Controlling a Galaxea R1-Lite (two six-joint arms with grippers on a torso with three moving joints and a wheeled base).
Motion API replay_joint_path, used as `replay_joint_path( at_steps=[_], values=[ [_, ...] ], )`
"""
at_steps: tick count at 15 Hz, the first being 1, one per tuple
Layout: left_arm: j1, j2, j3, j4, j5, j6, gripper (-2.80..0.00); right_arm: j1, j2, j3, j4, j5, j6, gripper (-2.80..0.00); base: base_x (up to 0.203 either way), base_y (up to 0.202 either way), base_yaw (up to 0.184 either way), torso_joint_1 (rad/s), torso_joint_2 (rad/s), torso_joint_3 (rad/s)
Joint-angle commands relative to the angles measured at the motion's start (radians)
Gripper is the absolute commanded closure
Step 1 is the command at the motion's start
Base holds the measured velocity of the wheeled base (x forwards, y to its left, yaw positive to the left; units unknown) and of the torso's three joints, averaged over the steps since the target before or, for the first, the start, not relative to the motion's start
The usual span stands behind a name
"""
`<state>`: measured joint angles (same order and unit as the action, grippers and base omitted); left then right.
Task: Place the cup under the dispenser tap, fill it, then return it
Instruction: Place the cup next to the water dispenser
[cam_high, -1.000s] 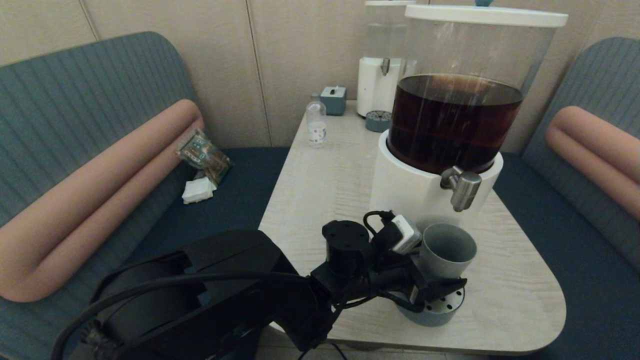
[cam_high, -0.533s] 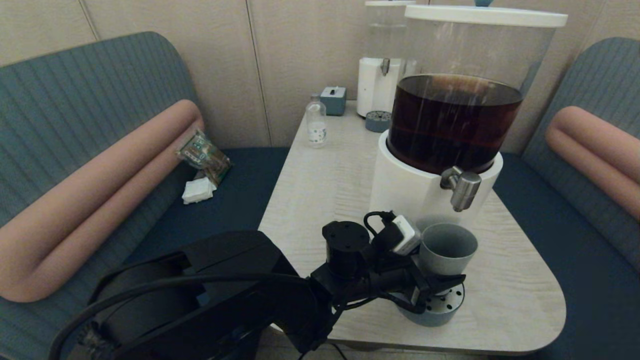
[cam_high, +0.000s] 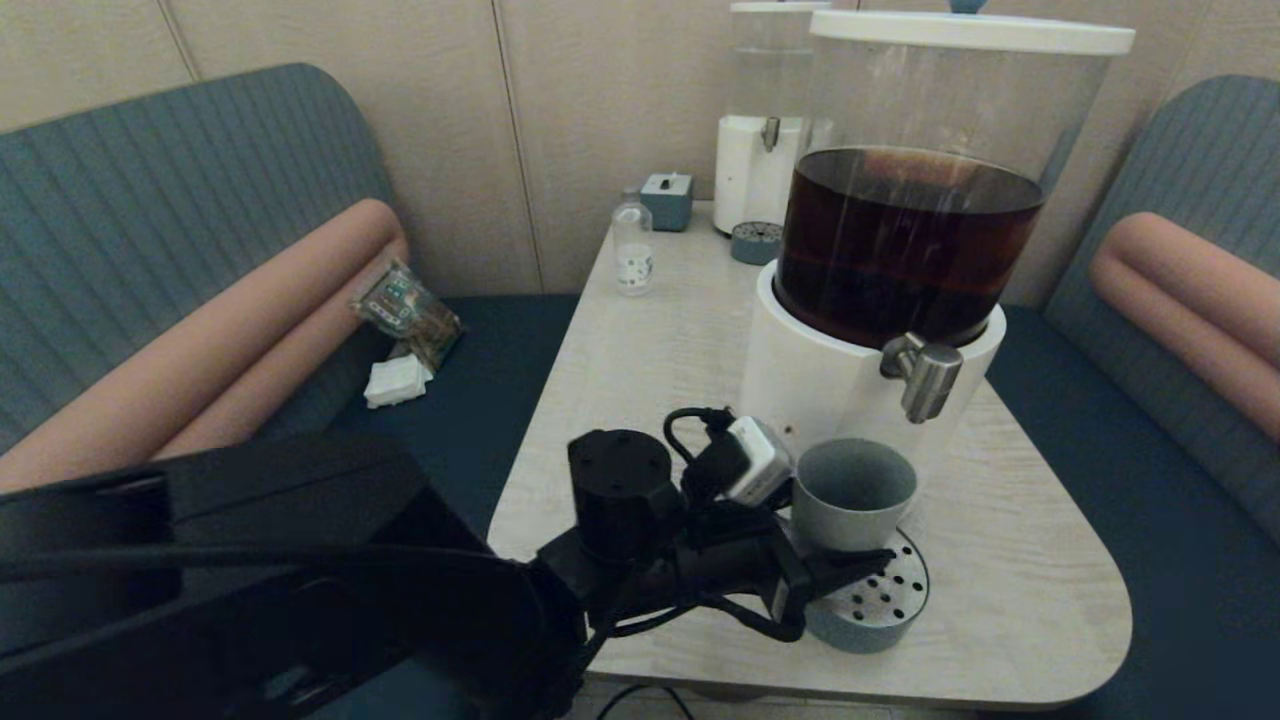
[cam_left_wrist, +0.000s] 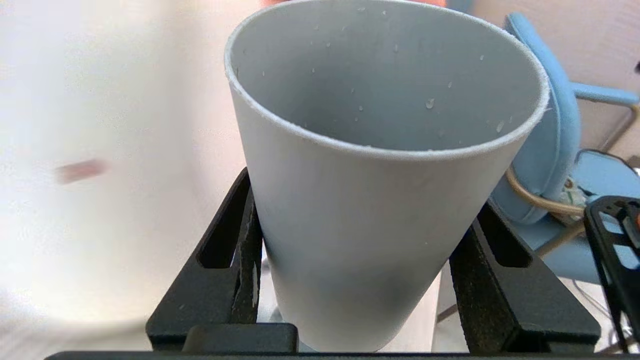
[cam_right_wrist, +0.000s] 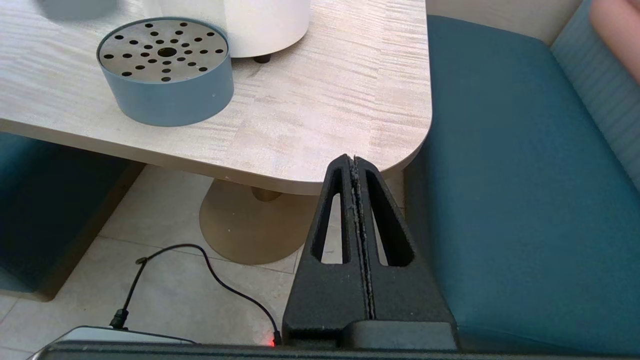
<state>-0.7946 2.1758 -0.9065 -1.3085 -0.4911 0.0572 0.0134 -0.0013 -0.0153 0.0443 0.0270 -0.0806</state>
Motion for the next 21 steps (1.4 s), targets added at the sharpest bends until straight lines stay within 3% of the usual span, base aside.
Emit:
replay_joint_path(
  at_steps=[1, 6, 11, 21],
  values=[
    [0.034, -0.122, 0.086, -0.007, -0.001, -0.001, 0.0, 0.0, -0.002, 0.0, 0.002, 0.001, -0.001, 0.0, 0.0, 0.0, 0.0, 0.0, 0.0, 0.0],
    [0.199, -0.195, 0.152, -0.006, 0.082, -0.032, 0.0, 0.0, -0.003, 0.0, 0.0, 0.001, -0.001, 0.0, 0.0, 0.0, 0.0, 0.0, 0.0, 0.0],
    [0.385, -0.105, 0.025, -0.008, 0.087, -0.039, 0.0, 0.0, -0.002, 0.0, 0.0, 0.001, -0.001, 0.0, 0.0, 0.0, 0.0, 0.0, 0.0, 0.0],
    [0.504, 0.234, -0.27, -0.043, 0.078, -0.049, 0.0, 0.0, -0.002, 0.0, 0.0, 0.001, -0.001, 0.0, 0.0, 0.0, 0.0, 0.0, 0.0, 0.0]
  ],
)
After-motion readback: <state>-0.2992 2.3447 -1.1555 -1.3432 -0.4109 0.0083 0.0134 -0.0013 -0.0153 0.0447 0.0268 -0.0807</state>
